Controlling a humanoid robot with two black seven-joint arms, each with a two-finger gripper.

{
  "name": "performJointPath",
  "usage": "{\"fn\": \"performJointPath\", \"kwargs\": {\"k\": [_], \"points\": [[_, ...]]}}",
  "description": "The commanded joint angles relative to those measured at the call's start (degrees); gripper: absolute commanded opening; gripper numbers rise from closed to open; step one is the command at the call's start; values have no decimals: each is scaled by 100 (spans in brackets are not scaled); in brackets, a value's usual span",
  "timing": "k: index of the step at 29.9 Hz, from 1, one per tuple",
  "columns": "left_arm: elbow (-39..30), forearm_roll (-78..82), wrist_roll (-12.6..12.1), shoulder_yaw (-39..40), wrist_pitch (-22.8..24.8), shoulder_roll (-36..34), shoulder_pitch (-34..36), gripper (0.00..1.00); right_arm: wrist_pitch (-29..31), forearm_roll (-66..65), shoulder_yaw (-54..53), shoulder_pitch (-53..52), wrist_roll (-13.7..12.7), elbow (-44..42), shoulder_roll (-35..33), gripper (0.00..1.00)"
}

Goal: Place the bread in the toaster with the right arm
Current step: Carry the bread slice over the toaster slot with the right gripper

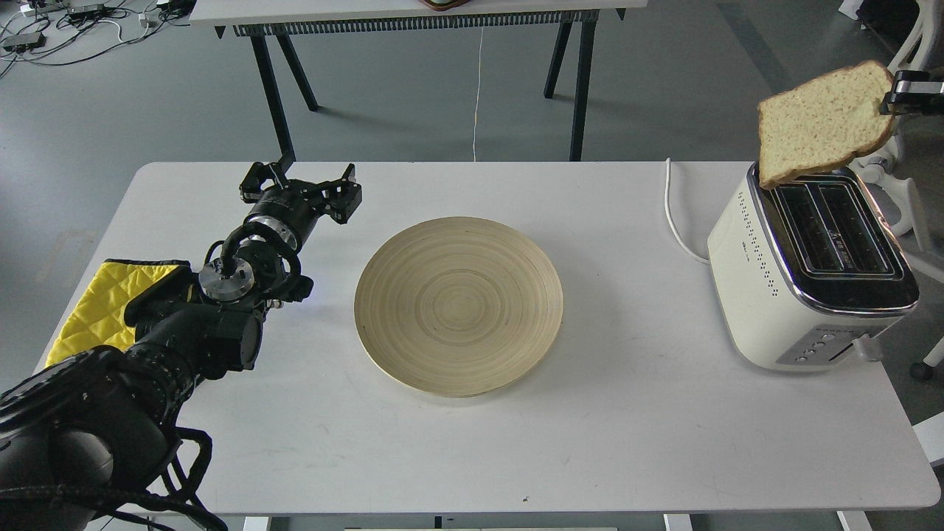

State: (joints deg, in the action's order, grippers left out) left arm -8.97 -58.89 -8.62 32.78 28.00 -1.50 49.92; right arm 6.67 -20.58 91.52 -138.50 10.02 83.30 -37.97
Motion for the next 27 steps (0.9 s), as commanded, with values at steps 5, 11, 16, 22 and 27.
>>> {"fn": "performJointPath", "kwargs": {"k": [5, 11, 16, 22, 27], "points": [[0, 0, 1, 1, 0, 0, 0, 100, 0, -77, 428, -432, 26, 195, -44, 2], [0, 0, 1, 1, 0, 0, 0, 100, 1, -508, 587, -582, 26, 265, -52, 2], [0, 0, 1, 1, 0, 0, 0, 100, 1, -508, 587, -573, 26, 336, -44, 2], [0, 0, 1, 1, 0, 0, 0, 100, 1, -569, 596, -486, 18, 353, -17, 2], [0, 0, 1, 1, 0, 0, 0, 100, -8, -640, 578, -336, 17, 353, 0, 2]]}}
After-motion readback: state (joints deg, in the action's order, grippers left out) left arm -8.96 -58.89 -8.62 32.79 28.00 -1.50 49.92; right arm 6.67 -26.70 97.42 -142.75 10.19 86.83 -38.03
